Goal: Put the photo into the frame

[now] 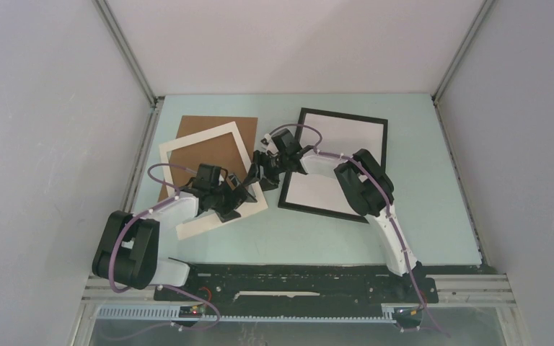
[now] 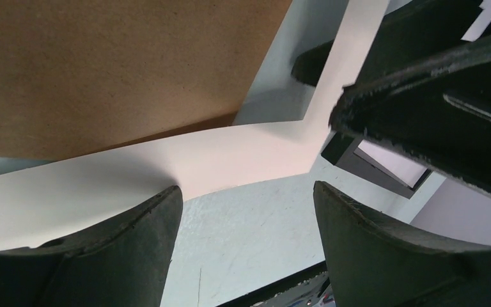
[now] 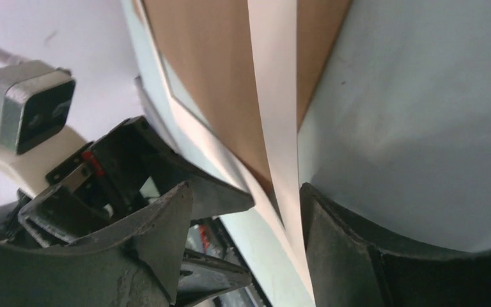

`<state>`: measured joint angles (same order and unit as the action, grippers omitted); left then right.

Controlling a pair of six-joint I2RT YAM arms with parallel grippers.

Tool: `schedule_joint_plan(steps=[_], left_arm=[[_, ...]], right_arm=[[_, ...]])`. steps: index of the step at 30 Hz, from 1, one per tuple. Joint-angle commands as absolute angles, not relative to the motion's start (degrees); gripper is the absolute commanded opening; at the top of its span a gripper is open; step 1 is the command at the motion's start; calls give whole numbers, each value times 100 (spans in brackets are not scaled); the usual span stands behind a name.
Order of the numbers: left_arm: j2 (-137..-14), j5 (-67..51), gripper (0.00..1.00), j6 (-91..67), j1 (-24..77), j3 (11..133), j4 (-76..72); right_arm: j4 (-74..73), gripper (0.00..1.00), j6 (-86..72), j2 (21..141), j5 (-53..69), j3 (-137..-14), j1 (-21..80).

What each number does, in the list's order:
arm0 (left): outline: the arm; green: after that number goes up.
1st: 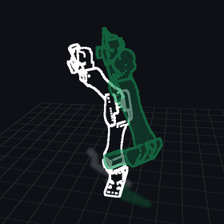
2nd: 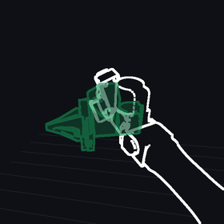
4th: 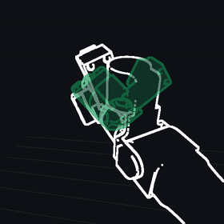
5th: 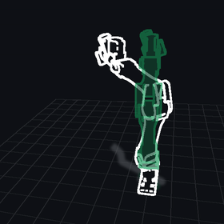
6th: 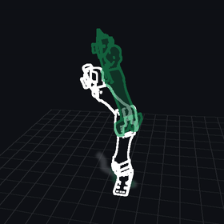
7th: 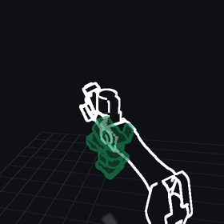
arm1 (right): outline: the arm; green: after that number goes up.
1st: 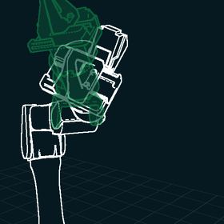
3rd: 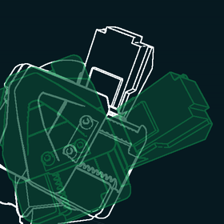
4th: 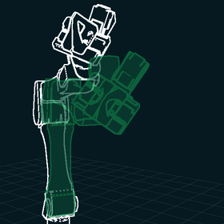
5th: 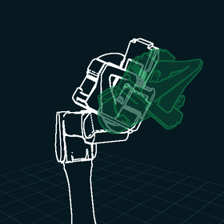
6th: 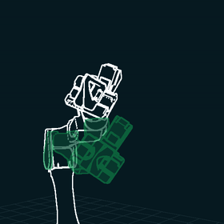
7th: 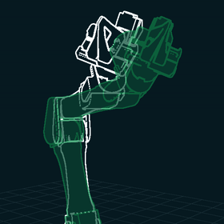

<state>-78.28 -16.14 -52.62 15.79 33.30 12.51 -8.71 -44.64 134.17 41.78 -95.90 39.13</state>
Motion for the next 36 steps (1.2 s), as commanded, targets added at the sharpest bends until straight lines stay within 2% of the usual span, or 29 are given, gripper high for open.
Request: schedule_joint_plan(steps=[1,5,8,12,15,18,24,28,36], left_arm=[[-8063,-1387,84,-5239,1617,3269,1094],[-7999,-1369,84,-5203,1618,3252,1055],[-7904,-1318,84,-5111,1639,3252,1062],[-7709,-1294,85,-4862,1726,3309,1135],[-7354,-1179,85,-4672,1838,3401,1319],[-6684,-1002,85,-4468,1911,3465,1594],[-5004,-390,87,-3945,1907,3922,2667],[-4309,-32,88,-3580,1912,4463,3281],[-4239,-247,88,-3417,1905,4612,3220]], right_arm=[[867,69,-5568,13421,5153,-9169,3965],[2029,61,-6162,13224,5381,-8733,3910],[1983,51,-5950,12997,5221,-8574,3873],[1349,33,-5304,12820,4754,-8597,3874],[1049,11,-5028,12806,4490,-8675,3898],[640,0,-4571,12639,4157,-8717,3898],[-1194,0,-2957,11594,3258,-8980,3771],[-2298,0,-2155,10571,2539,-9001,3710],[-4070,0,-1440,8874,1037,-8791,3619]])
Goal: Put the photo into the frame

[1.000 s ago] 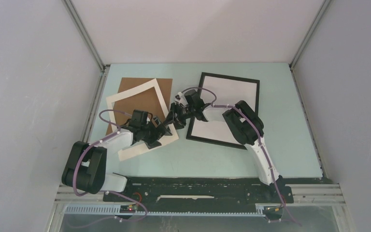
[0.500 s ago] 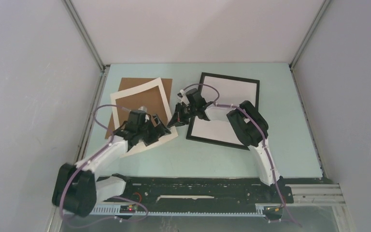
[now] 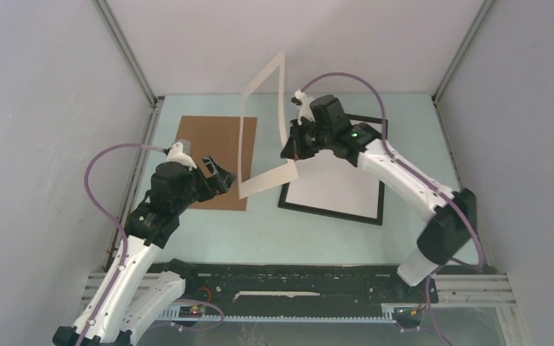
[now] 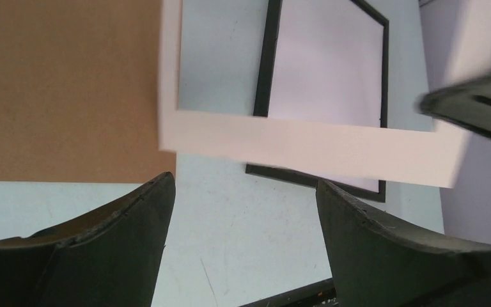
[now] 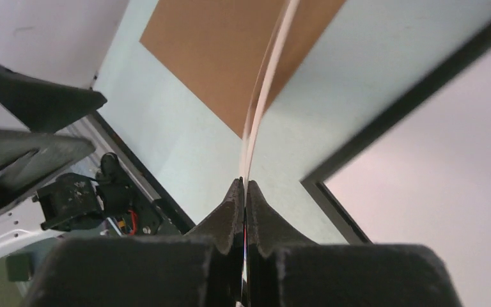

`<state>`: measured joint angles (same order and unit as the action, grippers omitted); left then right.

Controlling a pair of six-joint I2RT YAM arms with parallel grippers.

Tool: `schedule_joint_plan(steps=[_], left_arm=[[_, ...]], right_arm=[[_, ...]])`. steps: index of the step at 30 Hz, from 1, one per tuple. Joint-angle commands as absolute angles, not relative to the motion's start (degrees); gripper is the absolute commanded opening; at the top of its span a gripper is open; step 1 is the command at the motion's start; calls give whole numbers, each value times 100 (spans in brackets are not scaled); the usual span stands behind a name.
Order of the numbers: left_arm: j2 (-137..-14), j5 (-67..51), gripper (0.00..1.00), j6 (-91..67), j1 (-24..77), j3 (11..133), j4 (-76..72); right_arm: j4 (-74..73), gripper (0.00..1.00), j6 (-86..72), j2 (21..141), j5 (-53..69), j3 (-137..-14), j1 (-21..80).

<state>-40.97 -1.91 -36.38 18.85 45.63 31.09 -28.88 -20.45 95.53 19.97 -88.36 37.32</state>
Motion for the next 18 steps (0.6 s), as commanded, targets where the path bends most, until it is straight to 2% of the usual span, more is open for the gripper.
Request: schedule_joint_plan(steps=[1,5,9,14,18], left_arm=[[-4274,-366,88,-3464,1902,4547,3112],[-4383,-933,88,-3710,1907,4207,2547],[-4516,-1264,88,-3865,1907,3972,2166],[-4740,-1575,88,-3923,1902,3872,1901],[-4856,-1599,88,-4006,1901,3690,1582]], right_arm=[[-4154,0,-1493,8671,1100,-8690,3505],[-4147,0,-1695,7967,1592,-7996,2923],[-4637,0,-1567,7608,1272,-7790,2612],[-6104,0,-1224,7125,-136,-8695,2903],[-7444,0,-1331,7320,-1407,-9924,3537]])
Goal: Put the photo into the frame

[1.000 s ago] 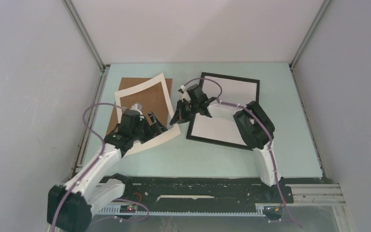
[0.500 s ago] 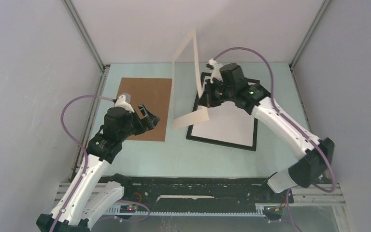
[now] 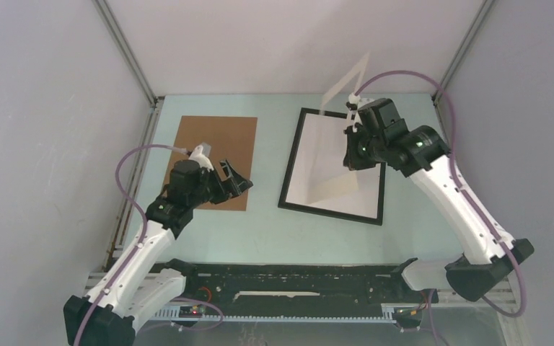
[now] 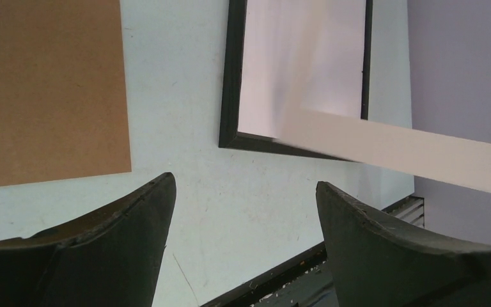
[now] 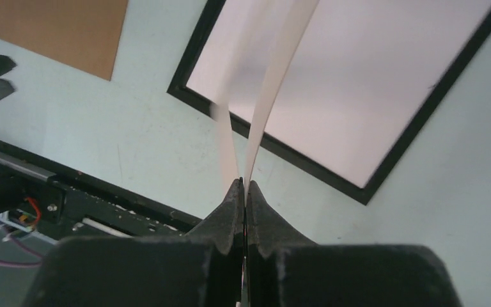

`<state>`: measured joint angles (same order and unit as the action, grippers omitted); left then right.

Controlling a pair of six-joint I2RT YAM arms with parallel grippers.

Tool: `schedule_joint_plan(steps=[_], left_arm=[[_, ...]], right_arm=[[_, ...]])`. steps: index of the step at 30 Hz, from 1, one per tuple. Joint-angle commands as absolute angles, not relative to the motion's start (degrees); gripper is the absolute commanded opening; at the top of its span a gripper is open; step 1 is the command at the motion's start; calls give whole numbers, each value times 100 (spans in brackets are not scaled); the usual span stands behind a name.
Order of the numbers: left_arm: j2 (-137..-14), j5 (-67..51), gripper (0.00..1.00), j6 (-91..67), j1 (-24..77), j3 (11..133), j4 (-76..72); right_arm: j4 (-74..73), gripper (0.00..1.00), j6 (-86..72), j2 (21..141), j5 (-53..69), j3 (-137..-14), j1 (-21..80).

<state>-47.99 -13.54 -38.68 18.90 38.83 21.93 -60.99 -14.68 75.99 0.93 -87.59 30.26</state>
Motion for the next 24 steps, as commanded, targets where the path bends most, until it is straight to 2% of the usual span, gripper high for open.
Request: schedule_joint_plan(steps=[1,7,14,20,22,24], left_arm=[[-4898,-1628,88,-4042,1904,3636,1493],[-5079,-1506,87,-4007,1833,3634,1603],[-4707,-1328,87,-4181,872,3258,2063],[-4273,-1495,87,-4162,32,2861,2361],[-4122,-1399,87,-4121,-340,2836,2605],[-3968,-1324,87,-4081,-548,2830,2702]], right_arm=[[-7695,0,-1441,7416,-1630,-10150,3722],[-9208,0,-2189,8626,-3522,-11392,5342],[-9197,0,-2657,10676,-4001,-11781,6132],[-9197,0,-2639,12622,-4018,-13252,6793],[-9170,0,-2710,13007,-4080,-13583,7052],[-8952,0,-2717,13099,-4094,-13394,7214]])
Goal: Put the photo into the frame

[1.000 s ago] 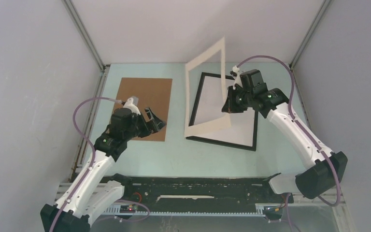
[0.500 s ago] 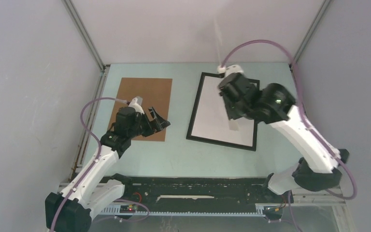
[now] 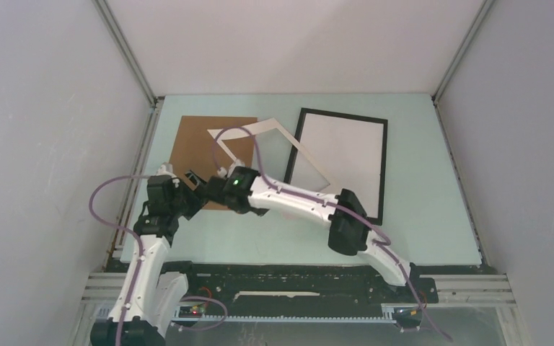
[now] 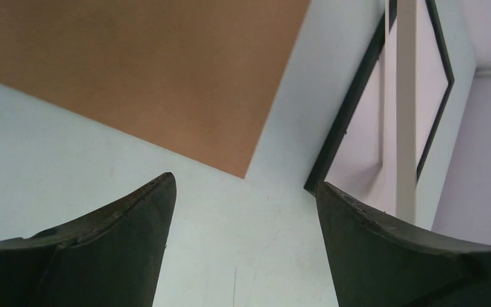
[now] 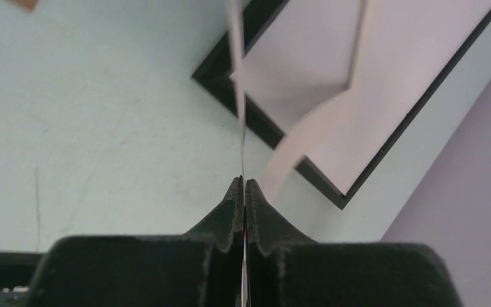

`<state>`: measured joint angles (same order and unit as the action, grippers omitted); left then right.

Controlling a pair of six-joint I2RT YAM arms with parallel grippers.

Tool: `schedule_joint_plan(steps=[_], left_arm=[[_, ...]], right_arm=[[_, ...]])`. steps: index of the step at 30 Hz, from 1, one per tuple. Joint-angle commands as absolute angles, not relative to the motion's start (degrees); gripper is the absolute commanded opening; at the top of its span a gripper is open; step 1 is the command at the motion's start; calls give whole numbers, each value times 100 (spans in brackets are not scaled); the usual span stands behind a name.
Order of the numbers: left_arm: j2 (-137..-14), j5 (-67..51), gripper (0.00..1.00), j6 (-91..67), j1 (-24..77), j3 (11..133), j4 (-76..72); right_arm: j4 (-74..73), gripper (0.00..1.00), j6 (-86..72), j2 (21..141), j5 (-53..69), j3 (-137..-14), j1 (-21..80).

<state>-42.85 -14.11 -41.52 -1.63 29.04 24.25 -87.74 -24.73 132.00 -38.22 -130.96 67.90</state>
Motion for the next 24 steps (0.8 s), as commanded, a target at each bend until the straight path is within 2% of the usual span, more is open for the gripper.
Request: schedule_joint_plan(steps=[1,9,22,23,24], left_arm=[[-3904,-1290,87,-4078,-587,2830,2712],[-3901,-1088,87,-4076,-602,2927,2700],[-4087,-1264,87,-4134,-607,2818,2288],[-4078,-1292,87,-4146,-604,2799,2246],[-4068,-1378,87,-4166,-611,2801,2147]], right_arm=[[-8771,0,-2677,13062,-4014,-13176,7238],[-7341,0,-2480,12356,-3630,-11546,7059],[-7102,0,-2527,12255,-3427,-11375,7064],[-6951,0,-2441,12094,-3243,-11307,7046],[-6257,0,-2161,11282,-2188,-10900,6884]])
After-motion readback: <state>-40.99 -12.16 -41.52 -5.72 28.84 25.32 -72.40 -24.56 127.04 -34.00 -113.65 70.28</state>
